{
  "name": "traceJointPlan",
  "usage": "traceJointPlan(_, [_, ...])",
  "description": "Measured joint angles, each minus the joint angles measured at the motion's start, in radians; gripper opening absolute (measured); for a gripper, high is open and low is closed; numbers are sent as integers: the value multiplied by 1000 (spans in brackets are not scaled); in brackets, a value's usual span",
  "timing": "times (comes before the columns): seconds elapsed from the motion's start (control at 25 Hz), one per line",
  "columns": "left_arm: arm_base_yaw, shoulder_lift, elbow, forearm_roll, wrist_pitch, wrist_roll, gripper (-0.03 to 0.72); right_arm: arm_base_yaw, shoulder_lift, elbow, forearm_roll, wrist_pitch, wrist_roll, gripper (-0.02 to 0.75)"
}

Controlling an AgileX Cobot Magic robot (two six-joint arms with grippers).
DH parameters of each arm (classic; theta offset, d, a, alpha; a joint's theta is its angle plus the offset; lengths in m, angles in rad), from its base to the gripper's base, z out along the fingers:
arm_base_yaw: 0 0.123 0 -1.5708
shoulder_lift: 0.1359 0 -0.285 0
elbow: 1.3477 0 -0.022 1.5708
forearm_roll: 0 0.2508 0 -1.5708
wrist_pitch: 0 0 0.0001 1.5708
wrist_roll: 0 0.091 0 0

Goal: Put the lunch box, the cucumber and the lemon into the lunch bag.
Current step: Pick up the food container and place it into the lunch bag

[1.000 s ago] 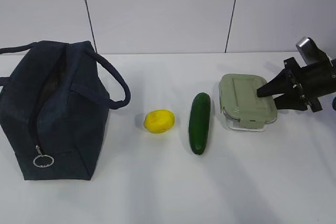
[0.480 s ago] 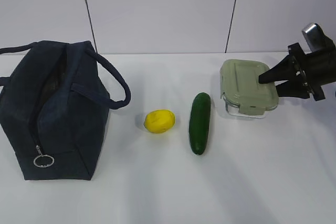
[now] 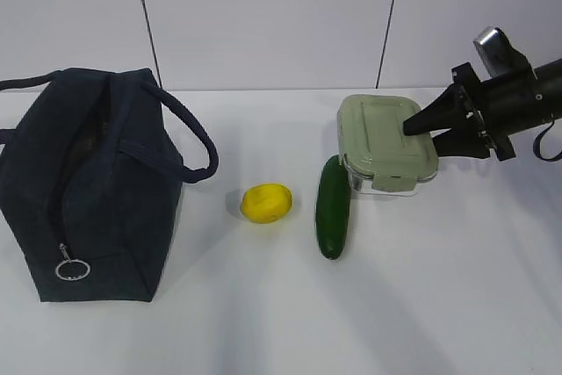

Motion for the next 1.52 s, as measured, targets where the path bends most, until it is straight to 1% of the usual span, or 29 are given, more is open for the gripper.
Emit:
traceJointPlan(0.12, [0,127,-49,-30,-9,-1,393,13,-4,0,13,6,2,347])
traceJointPlan(0.16, [0,169,-67,-44,-11,-1,404,13,-6,0,13,6,2,347])
traceJointPlan(0.24, [0,245,-96,-81,-27,7,414,13,-20,0,18,6,2,347])
traceJointPlan(0.52, [0,500,-201,-229,-76,107,419,13,-45,0,32,6,6,347])
traceJointPlan(0.68, [0,632,-261,-268,-78,146,419,13,-55,0,48,6,9,347])
traceJointPlan(0.88, [0,748,-273,-293,-102,192,419,27,-75,1,62,6,18,347])
traceJointPlan(1.12, [0,825,-273,-307,-142,203,419,94,-82,1,71,6,24,347])
traceJointPlan(1.24, [0,856,-273,-324,-154,211,415,126,-82,1,103,7,24,347])
traceJointPlan(1.4, [0,893,-275,-409,-173,269,386,149,-82,-13,116,7,34,347])
traceJointPlan(1.52, [0,913,-275,-458,-183,296,326,162,-82,-60,116,8,62,347])
